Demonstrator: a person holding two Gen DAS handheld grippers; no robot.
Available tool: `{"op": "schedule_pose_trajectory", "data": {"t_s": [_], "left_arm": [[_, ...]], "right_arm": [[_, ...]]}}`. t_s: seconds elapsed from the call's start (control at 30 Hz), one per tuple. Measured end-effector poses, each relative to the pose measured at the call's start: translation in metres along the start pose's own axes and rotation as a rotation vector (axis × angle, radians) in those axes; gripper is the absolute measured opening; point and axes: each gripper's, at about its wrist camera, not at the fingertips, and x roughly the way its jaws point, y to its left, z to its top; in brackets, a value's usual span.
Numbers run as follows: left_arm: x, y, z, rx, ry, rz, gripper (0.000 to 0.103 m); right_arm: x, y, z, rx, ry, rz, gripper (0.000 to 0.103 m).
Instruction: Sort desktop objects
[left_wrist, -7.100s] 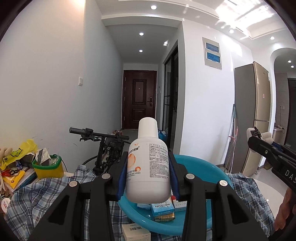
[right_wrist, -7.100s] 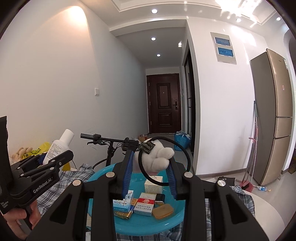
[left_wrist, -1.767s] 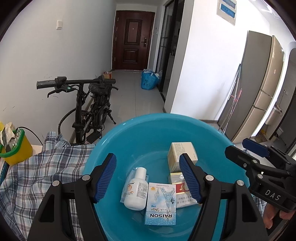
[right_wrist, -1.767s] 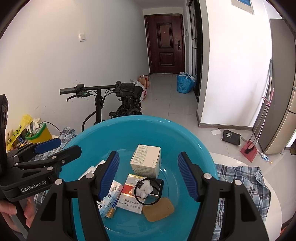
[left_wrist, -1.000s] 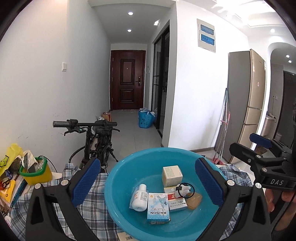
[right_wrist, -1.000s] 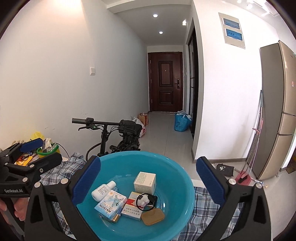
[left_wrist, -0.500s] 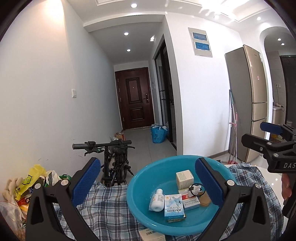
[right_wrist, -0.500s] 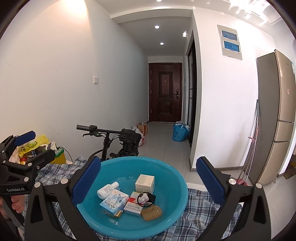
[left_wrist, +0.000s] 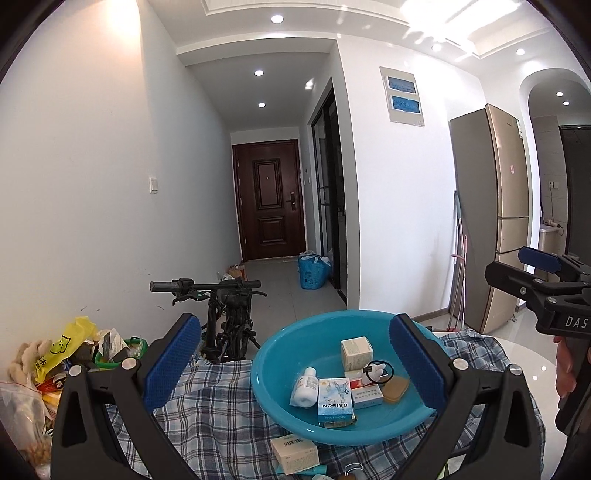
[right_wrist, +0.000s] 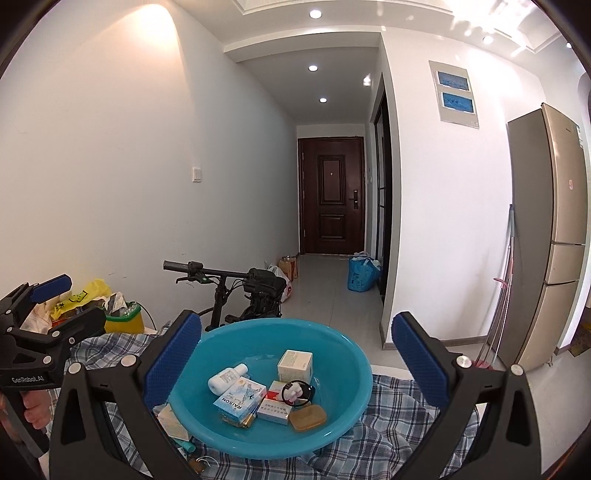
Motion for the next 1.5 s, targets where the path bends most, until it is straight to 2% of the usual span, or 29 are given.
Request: {"op": "schedule_pose_trajectory", "data": {"t_s": [0.17, 0.33, 0.47, 0.63, 0.73, 0.97, 1.07, 1.17, 1.3, 1.5], "left_arm": [[-0.018, -0.004, -0.005, 0.029, -0.022, -0.023, 0.103], [-0.032, -0.007, -0.017, 0.041, -0.022, -0.015, 0.103], [-0.049, -0.009, -0.026, 0.018, -0.082, -0.074, 0.103], [-0.068, -0.019, -0.040, 0.033, -0.131, -0.033, 0.103], [-0.074, -0.024, -0.049, 0.037, -0.110, -0.027, 0.103], [-0.074, -0.020, -0.077, -0.016, 0.019, -0.049, 0.103], [-0.075, -0.015, -0.091, -0.037, 0.048, -0.027, 0.103], [-0.077, -0.016, -0.106, -0.014, 0.083, -0.017, 0.103], [-0.080, -0.017, -0.128, -0.003, 0.120, -0.031, 0.103], [-0.076, -0.011, -0.159, -0.062, 0.211, -0.077, 0.103]], "right_arm": [[-0.018, 0.003, -0.004, 0.013, -0.028, -0.012, 0.103], [-0.028, 0.010, -0.012, -0.009, -0.014, -0.022, 0.103], [-0.043, 0.011, -0.026, -0.017, -0.014, -0.035, 0.103], [-0.057, 0.011, -0.047, -0.035, 0.033, -0.035, 0.103], [-0.065, 0.010, -0.059, -0.027, 0.053, -0.028, 0.103], [-0.073, 0.006, -0.081, -0.006, 0.097, -0.013, 0.103], [-0.076, 0.004, -0.092, 0.006, 0.115, -0.020, 0.103], [-0.080, 0.001, -0.103, 0.023, 0.134, -0.019, 0.103], [-0.084, 0.003, -0.120, 0.025, 0.161, -0.030, 0.103], [-0.086, 0.002, -0.147, 0.034, 0.208, -0.047, 0.103]]}}
